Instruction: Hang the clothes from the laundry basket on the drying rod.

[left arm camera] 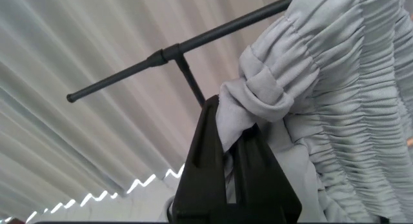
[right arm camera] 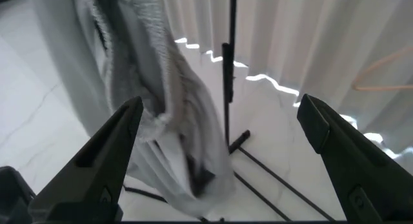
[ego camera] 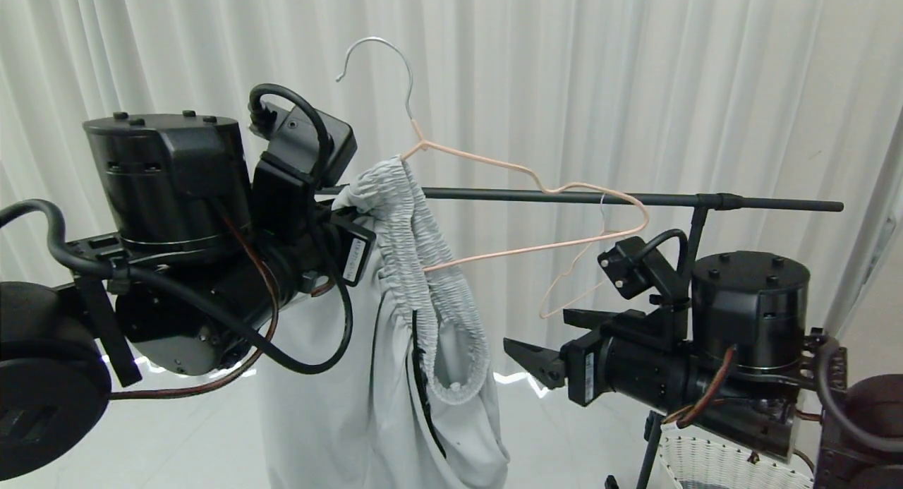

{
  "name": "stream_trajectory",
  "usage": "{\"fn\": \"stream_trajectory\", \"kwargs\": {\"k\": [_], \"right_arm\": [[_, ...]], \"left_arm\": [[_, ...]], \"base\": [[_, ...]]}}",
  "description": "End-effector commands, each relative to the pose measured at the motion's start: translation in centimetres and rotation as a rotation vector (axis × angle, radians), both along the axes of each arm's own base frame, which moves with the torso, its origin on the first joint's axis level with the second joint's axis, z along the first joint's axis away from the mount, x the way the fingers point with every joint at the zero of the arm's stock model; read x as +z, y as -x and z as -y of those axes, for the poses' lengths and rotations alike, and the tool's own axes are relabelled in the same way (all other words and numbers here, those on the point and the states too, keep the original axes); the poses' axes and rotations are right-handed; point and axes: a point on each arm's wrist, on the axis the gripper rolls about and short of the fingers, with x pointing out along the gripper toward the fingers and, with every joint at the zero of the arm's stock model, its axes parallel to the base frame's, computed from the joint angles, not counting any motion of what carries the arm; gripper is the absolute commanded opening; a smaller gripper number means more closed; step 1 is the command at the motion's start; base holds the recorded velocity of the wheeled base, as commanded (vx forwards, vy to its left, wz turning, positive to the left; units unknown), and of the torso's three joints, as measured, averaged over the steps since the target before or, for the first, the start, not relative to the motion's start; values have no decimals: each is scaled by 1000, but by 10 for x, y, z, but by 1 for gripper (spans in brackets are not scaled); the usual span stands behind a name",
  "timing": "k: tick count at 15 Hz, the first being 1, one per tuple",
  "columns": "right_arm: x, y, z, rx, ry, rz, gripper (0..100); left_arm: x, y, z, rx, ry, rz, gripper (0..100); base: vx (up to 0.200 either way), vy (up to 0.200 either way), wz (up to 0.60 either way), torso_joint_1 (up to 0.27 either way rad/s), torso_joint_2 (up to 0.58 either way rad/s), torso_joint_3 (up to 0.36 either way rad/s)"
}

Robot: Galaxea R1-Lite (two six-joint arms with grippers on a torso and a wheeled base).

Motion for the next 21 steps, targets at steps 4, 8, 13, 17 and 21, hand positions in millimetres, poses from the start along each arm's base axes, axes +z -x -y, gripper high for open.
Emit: {"fn": "stream_trajectory", "kwargs": {"k": [4,8,13,17,21], "right_arm": [[-21,-7,-28,27,24,-36,100],[-29,-13,-33,9,8,-35,100],[-31,-14,-32,-21,7,-28,0],[-16,-23,-9,-123,-18,5,0],[6,-44,38,-254,-70,51,0]], "left_arm": [[-2,-2,6,-12,5,5,0],[4,4,14,-50,35,60,0],[4,4,15,-52,35,62,0],[-1,-2,3,-3,-18,57,0],[-16,-7,-8,31,-122,67,0]], "base": [[0,0,0,0,0,0],[0,0,0,0,0,0],[0,0,0,0,0,0],[0,0,0,0,0,0],[0,0,0,0,0,0]]}}
